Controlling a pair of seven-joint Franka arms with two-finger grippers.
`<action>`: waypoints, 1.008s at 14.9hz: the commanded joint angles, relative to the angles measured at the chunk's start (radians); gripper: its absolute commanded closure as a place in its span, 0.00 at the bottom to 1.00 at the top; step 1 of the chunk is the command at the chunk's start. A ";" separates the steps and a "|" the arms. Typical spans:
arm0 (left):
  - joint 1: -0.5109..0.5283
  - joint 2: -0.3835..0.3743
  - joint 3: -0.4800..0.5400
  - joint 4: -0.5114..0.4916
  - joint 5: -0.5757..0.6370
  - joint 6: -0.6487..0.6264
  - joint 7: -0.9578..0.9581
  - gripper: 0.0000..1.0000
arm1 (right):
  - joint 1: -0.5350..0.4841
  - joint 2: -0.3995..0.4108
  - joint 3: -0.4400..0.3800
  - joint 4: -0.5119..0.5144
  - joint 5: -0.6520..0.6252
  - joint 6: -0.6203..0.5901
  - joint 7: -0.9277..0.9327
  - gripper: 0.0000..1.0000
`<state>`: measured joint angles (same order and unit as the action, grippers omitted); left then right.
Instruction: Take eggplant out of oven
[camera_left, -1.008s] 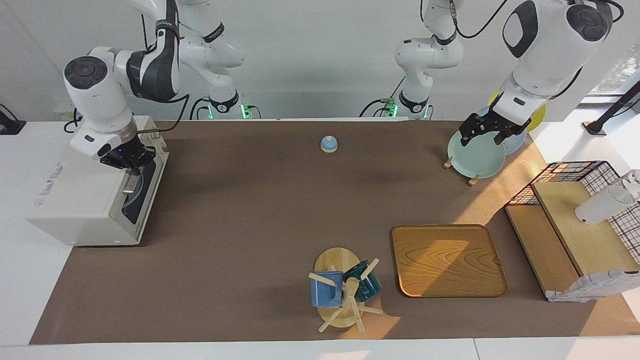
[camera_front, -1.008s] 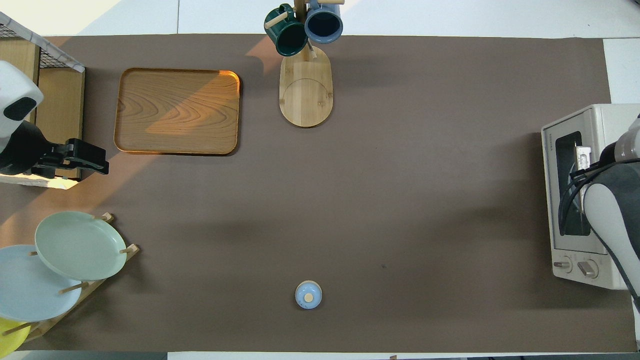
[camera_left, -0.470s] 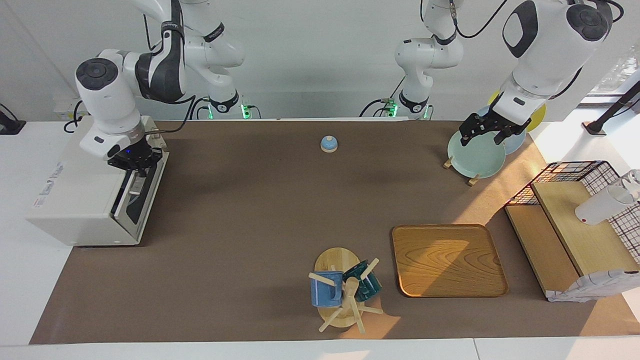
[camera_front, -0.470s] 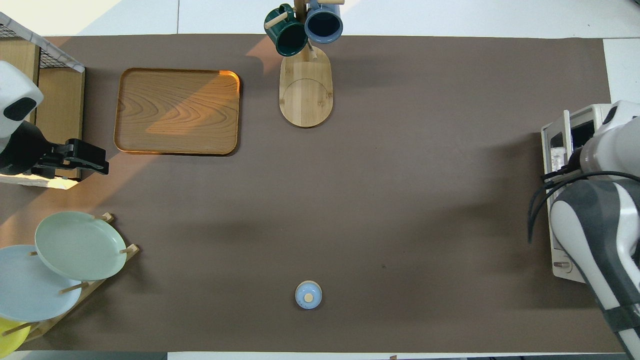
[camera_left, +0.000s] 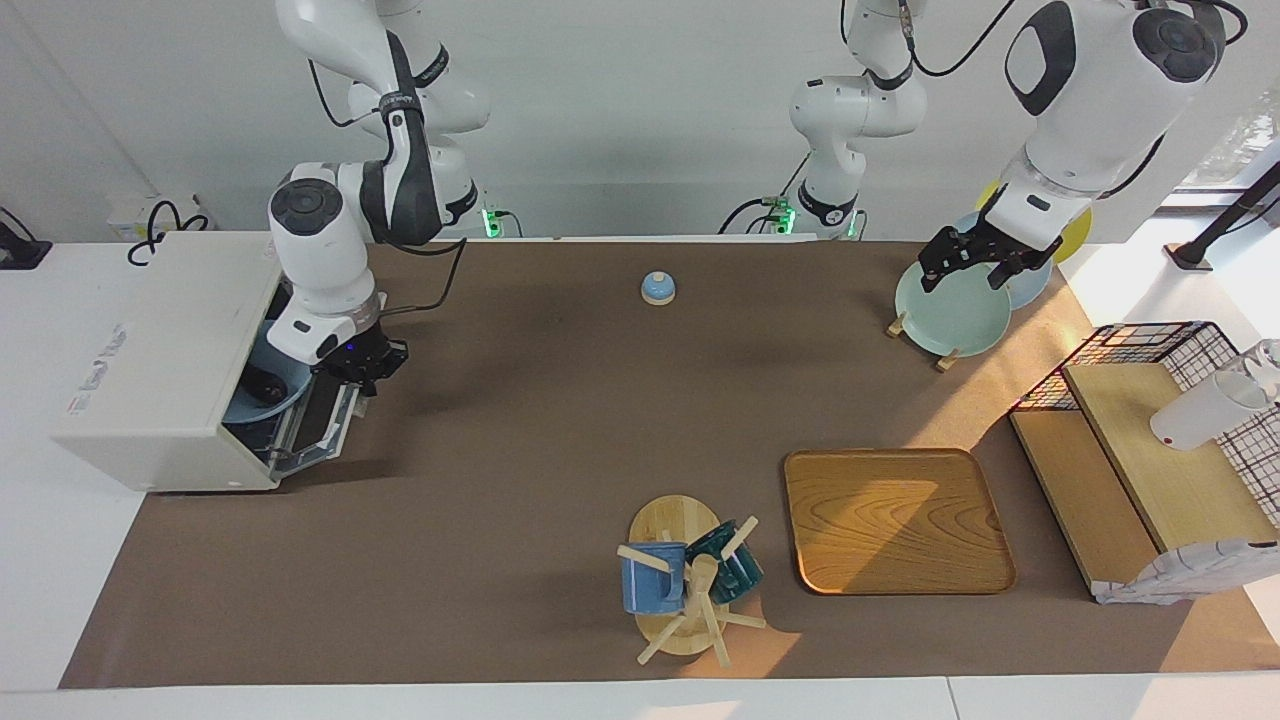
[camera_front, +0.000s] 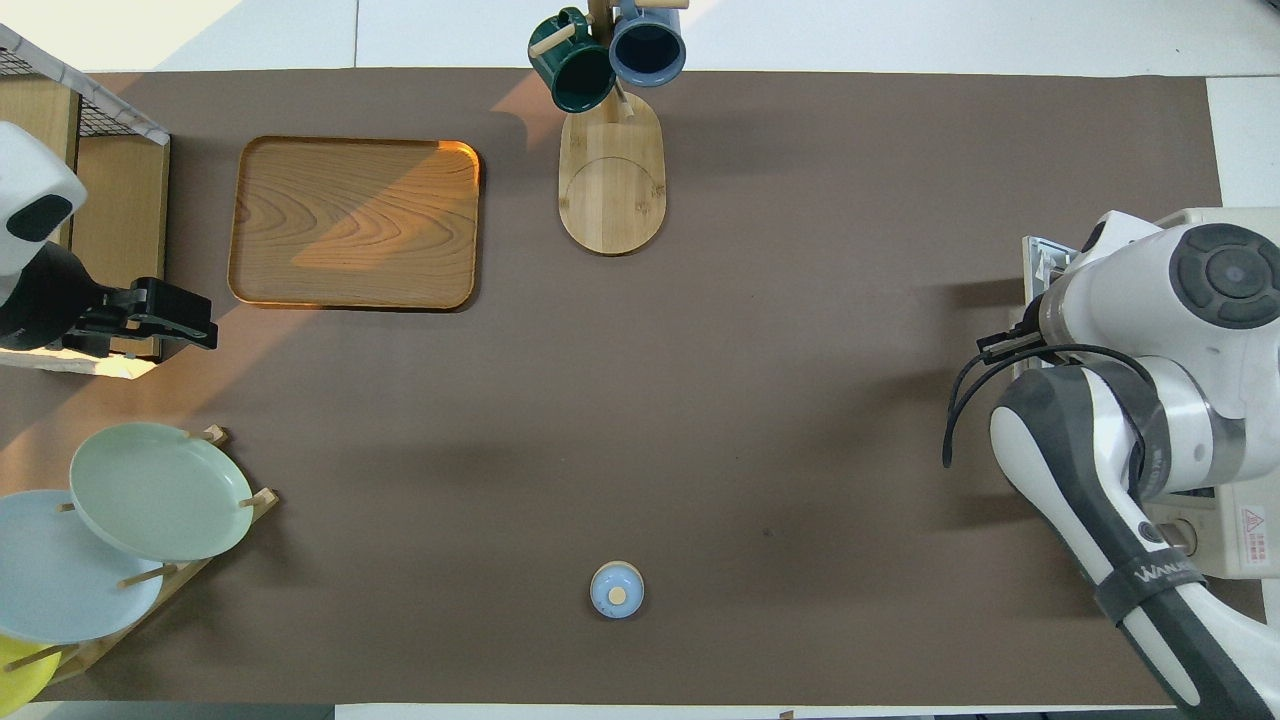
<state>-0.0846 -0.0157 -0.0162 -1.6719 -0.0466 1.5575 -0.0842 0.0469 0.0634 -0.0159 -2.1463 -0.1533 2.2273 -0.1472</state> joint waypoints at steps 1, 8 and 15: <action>0.013 -0.018 -0.010 -0.014 0.017 -0.004 -0.009 0.00 | -0.025 0.033 -0.010 -0.047 0.018 0.107 0.043 1.00; 0.013 -0.018 -0.010 -0.014 0.017 -0.002 -0.009 0.00 | 0.010 0.107 -0.009 -0.050 0.058 0.153 0.138 1.00; 0.013 -0.018 -0.010 -0.014 0.017 -0.004 -0.009 0.00 | 0.080 0.090 -0.007 -0.023 0.215 0.111 0.175 0.78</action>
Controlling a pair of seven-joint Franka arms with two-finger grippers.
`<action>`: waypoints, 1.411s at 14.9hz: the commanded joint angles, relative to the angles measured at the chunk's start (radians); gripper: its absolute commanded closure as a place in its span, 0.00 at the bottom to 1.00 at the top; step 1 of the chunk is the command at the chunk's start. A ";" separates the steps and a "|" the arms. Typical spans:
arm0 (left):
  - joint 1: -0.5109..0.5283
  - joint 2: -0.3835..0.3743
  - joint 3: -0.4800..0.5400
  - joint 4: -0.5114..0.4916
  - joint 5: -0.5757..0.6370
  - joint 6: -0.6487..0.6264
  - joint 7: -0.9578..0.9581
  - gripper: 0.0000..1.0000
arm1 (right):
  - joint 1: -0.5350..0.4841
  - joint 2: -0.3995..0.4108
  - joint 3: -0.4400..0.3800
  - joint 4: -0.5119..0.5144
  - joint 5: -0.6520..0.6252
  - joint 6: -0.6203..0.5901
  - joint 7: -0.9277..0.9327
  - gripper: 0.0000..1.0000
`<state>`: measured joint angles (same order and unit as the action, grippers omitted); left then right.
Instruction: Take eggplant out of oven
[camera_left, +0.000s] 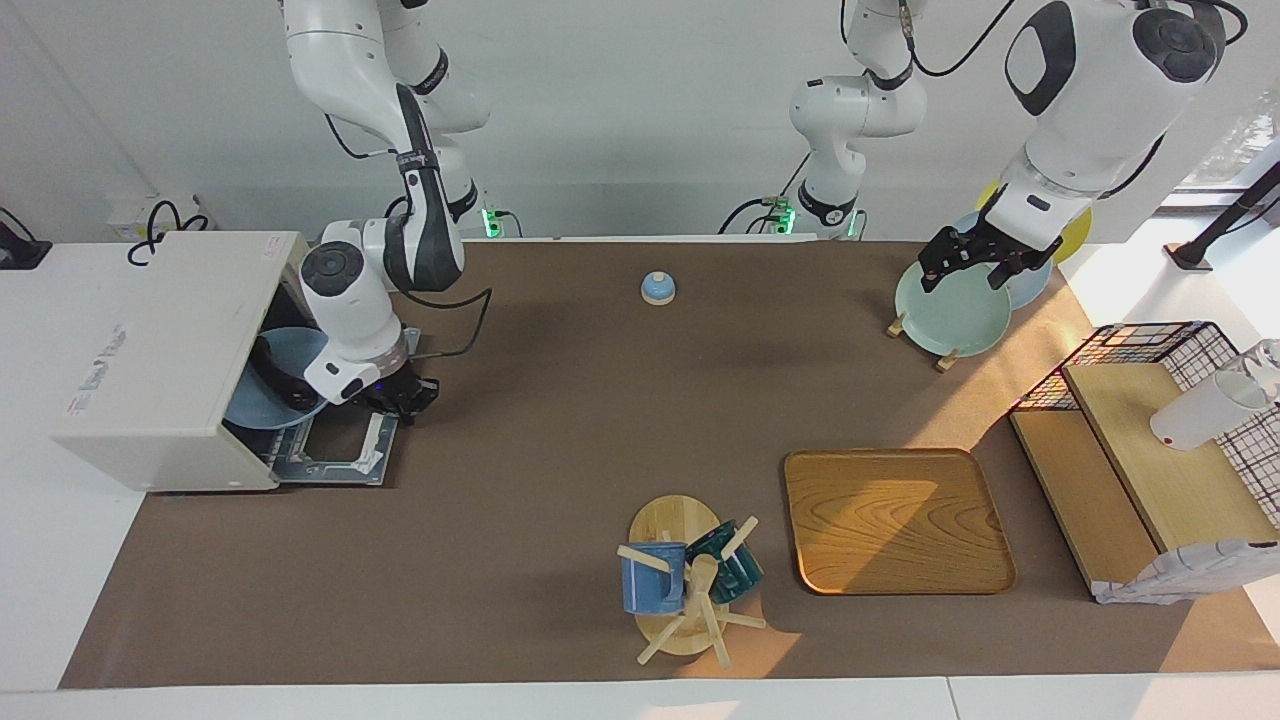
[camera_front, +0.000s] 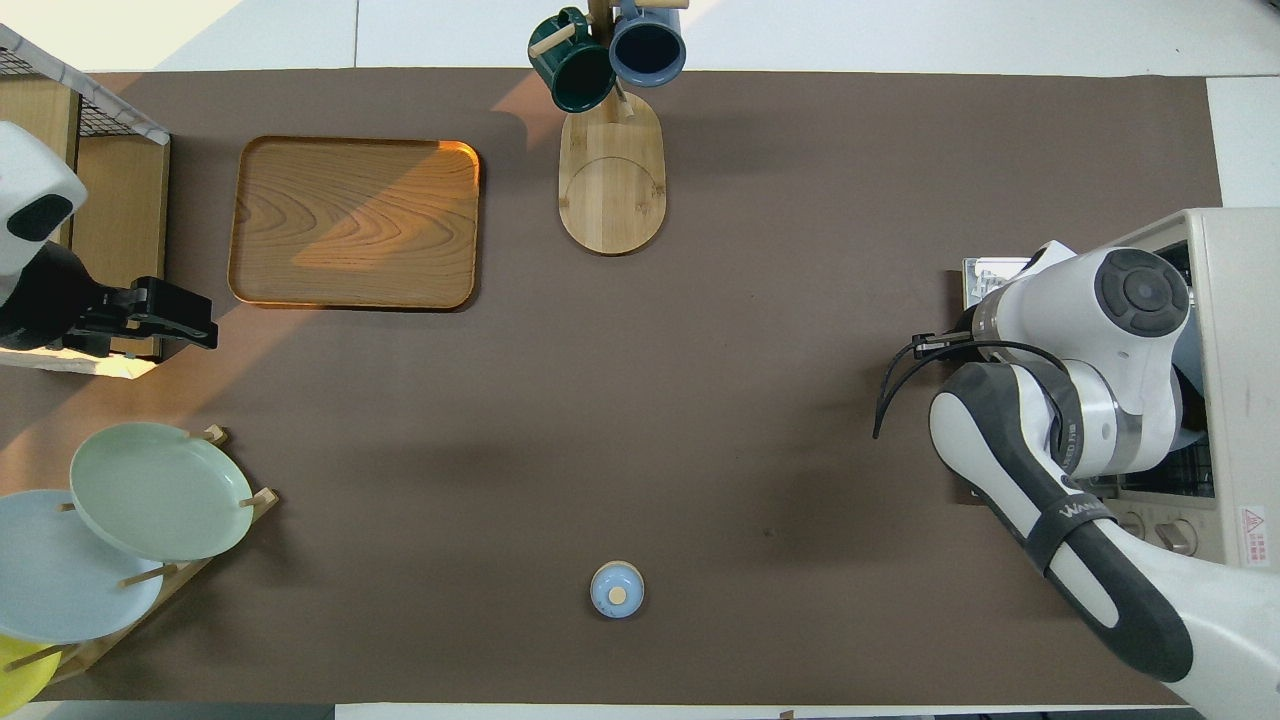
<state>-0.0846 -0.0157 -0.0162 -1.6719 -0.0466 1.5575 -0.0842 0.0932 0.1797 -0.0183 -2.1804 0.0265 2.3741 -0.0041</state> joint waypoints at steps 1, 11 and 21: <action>0.013 -0.020 -0.010 -0.014 0.017 -0.002 -0.009 0.00 | 0.039 -0.041 -0.005 0.036 0.033 -0.085 0.032 0.56; 0.013 -0.018 -0.010 -0.014 0.019 -0.002 -0.009 0.00 | -0.070 -0.183 -0.011 0.065 -0.223 -0.438 0.003 0.37; 0.013 -0.018 -0.010 -0.014 0.017 -0.002 -0.009 0.00 | -0.118 -0.227 -0.012 -0.074 -0.227 -0.273 -0.120 0.63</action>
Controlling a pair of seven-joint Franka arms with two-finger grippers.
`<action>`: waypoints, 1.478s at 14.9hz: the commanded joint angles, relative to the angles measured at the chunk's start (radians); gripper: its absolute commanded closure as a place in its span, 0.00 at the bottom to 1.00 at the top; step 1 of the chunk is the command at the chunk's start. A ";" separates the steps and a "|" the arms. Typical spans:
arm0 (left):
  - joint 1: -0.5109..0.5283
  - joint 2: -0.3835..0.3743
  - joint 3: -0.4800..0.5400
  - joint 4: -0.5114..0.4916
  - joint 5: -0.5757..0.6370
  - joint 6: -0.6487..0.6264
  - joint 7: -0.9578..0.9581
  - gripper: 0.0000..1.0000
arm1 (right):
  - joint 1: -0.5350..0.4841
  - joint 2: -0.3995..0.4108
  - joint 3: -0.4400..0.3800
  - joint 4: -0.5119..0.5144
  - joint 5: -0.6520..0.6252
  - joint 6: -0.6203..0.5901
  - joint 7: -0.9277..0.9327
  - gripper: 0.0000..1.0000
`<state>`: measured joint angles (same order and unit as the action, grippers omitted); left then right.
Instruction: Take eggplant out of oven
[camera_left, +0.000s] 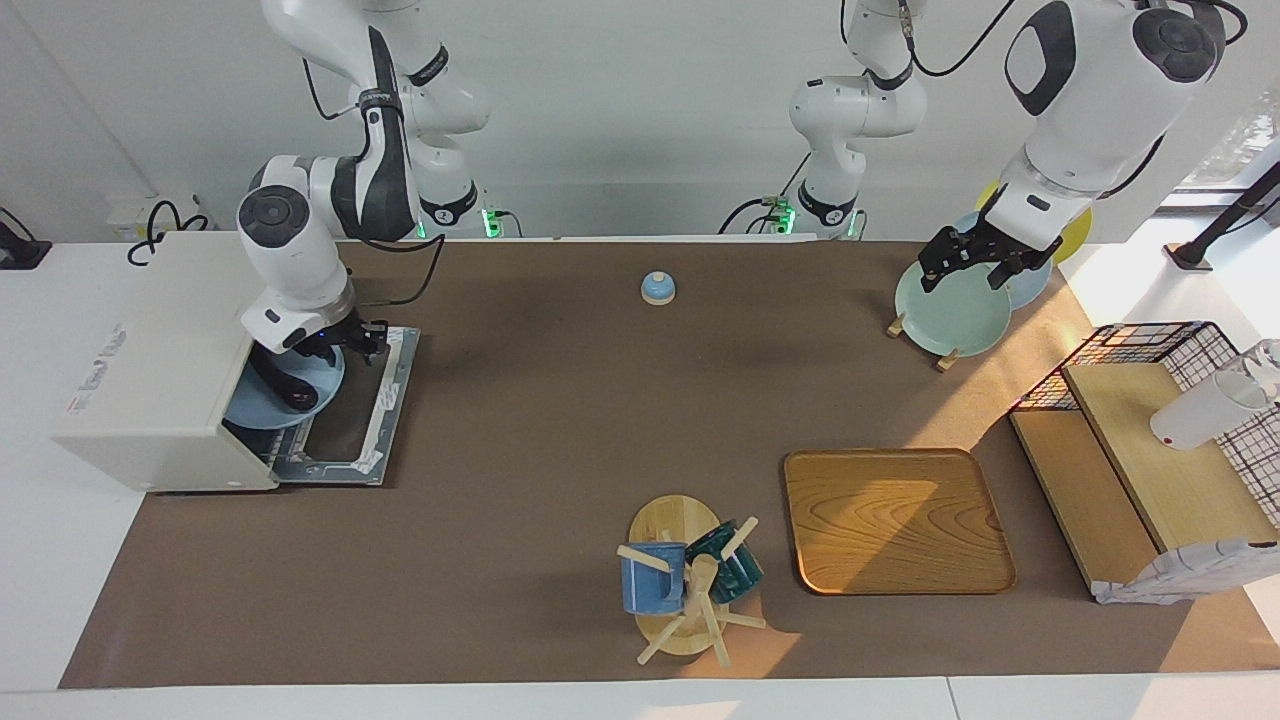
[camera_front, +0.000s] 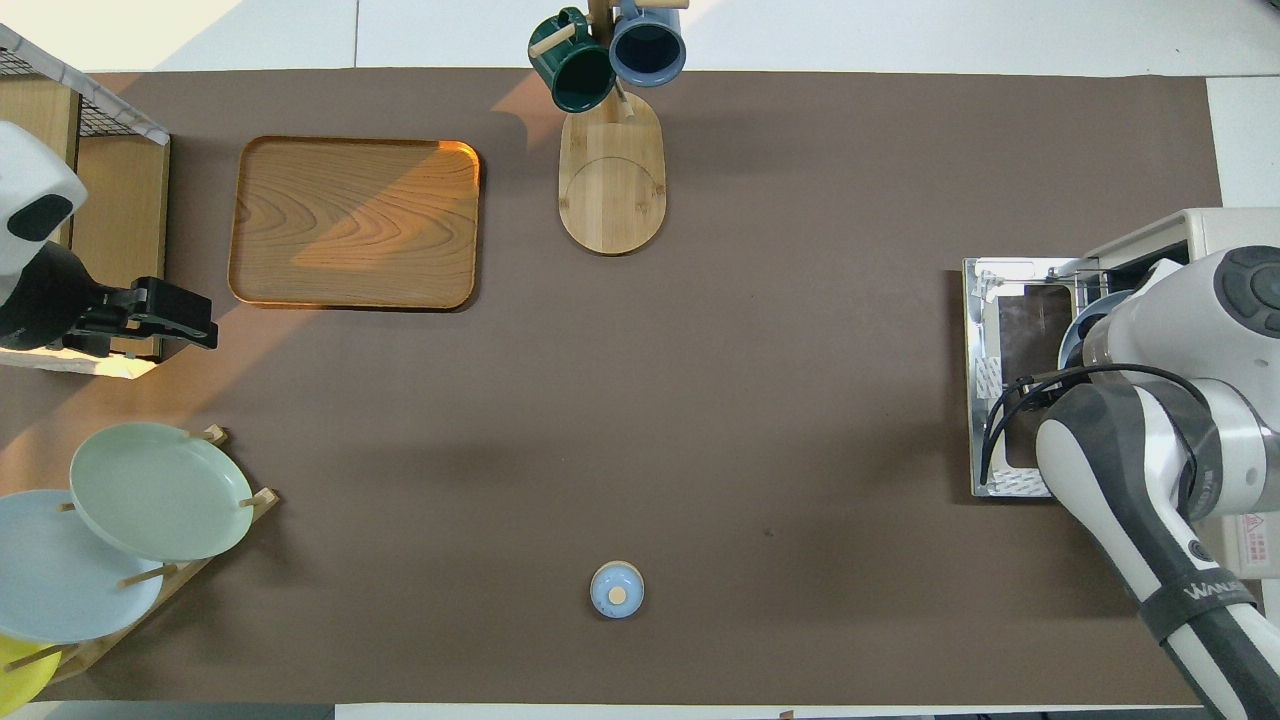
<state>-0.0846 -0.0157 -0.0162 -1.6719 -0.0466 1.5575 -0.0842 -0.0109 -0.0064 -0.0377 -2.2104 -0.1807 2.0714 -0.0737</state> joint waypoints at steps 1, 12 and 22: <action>0.013 -0.018 -0.010 -0.014 0.019 -0.002 -0.009 0.00 | -0.015 -0.041 0.007 -0.045 -0.025 0.030 -0.079 0.68; 0.013 -0.020 -0.010 -0.014 0.017 -0.010 -0.011 0.00 | -0.029 -0.041 0.007 -0.055 -0.042 0.070 -0.216 1.00; 0.013 -0.018 -0.008 -0.014 0.019 -0.001 -0.012 0.00 | 0.213 -0.006 0.015 0.083 -0.092 -0.079 -0.042 1.00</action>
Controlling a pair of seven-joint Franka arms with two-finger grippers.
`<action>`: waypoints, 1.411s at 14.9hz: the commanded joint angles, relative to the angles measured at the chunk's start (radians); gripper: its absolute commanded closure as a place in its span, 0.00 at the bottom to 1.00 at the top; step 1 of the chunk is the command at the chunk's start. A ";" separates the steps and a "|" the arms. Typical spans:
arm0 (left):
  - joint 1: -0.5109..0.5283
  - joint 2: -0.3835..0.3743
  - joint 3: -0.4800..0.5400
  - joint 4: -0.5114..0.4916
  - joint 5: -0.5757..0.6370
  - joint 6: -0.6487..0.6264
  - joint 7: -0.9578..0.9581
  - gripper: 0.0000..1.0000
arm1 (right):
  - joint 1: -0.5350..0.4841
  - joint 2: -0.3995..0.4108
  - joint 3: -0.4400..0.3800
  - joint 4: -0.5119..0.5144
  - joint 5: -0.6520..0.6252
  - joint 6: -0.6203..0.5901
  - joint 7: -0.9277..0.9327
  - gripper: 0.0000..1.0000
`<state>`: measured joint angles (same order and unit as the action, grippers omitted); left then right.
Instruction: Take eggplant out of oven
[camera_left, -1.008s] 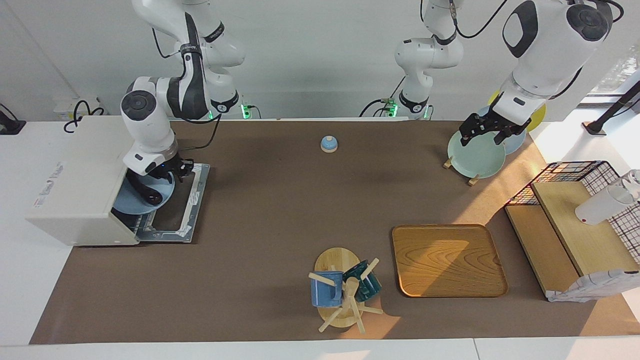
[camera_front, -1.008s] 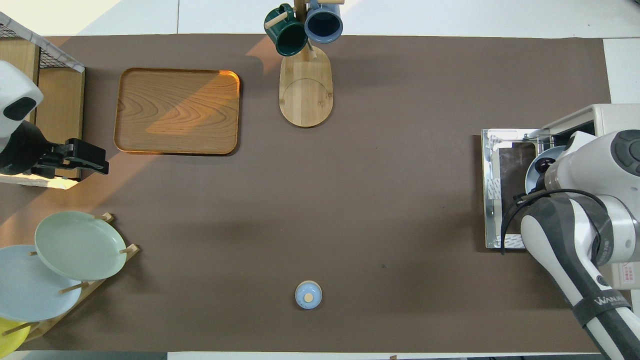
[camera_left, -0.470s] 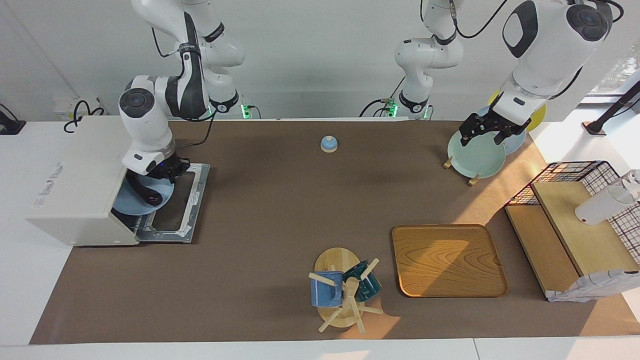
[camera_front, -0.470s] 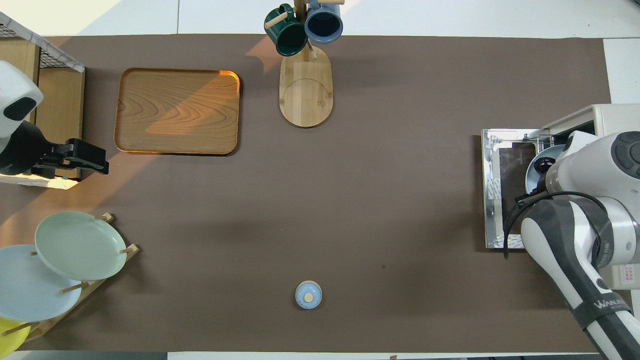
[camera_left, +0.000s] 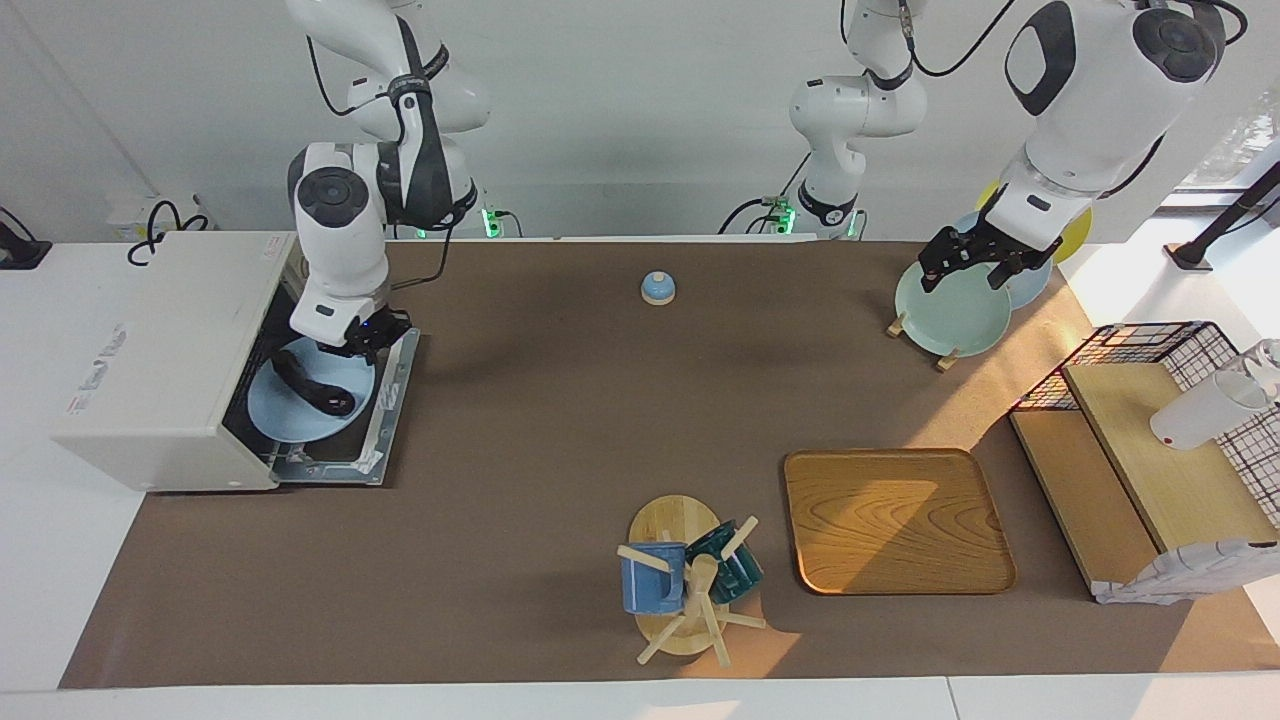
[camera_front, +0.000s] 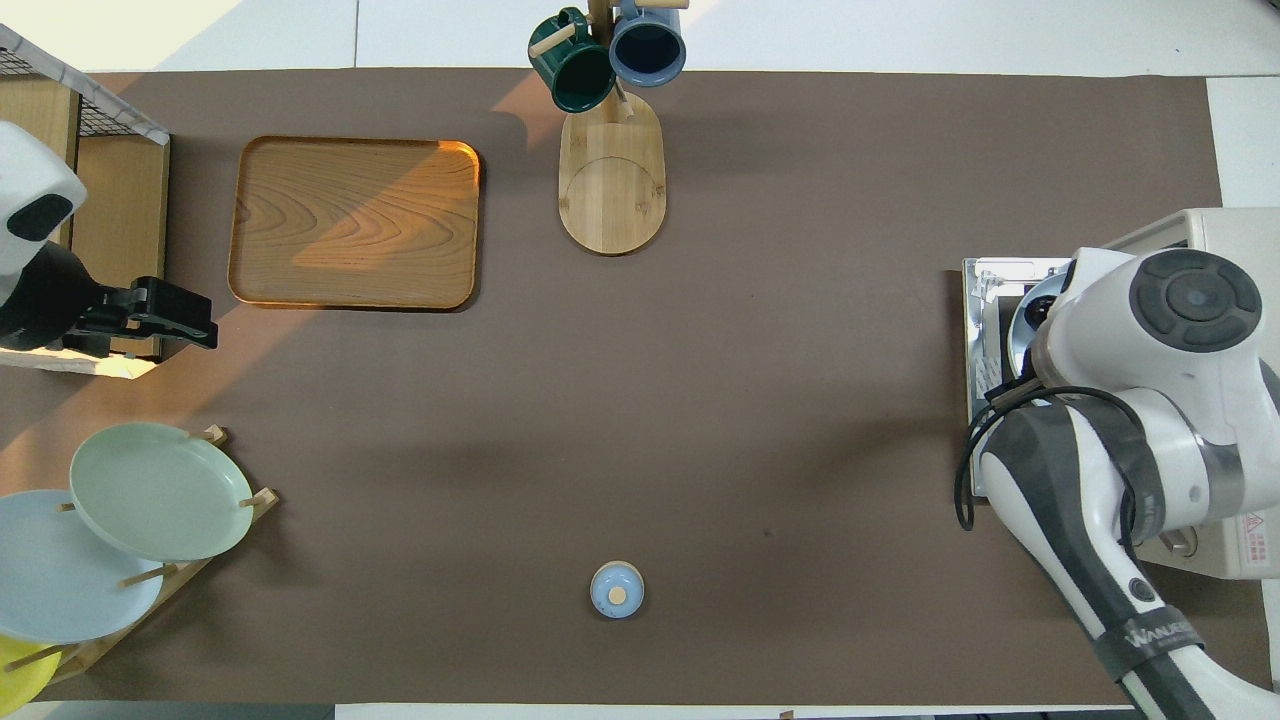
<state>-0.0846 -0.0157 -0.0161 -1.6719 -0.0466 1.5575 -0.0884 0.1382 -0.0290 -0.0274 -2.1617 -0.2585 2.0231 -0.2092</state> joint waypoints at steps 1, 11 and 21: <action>0.012 -0.018 -0.008 -0.014 0.019 0.000 -0.008 0.00 | 0.117 0.015 0.004 0.036 -0.011 -0.030 0.153 1.00; 0.016 -0.016 -0.004 -0.014 0.017 0.030 -0.010 0.00 | 0.549 0.363 0.021 0.524 0.059 -0.228 0.690 1.00; 0.037 -0.013 -0.004 -0.017 0.017 0.087 -0.013 0.00 | 0.652 0.524 0.066 0.579 0.179 0.092 0.818 1.00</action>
<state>-0.0574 -0.0157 -0.0108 -1.6708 -0.0466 1.6161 -0.0913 0.7950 0.4932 0.0335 -1.5831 -0.1020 2.0733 0.6021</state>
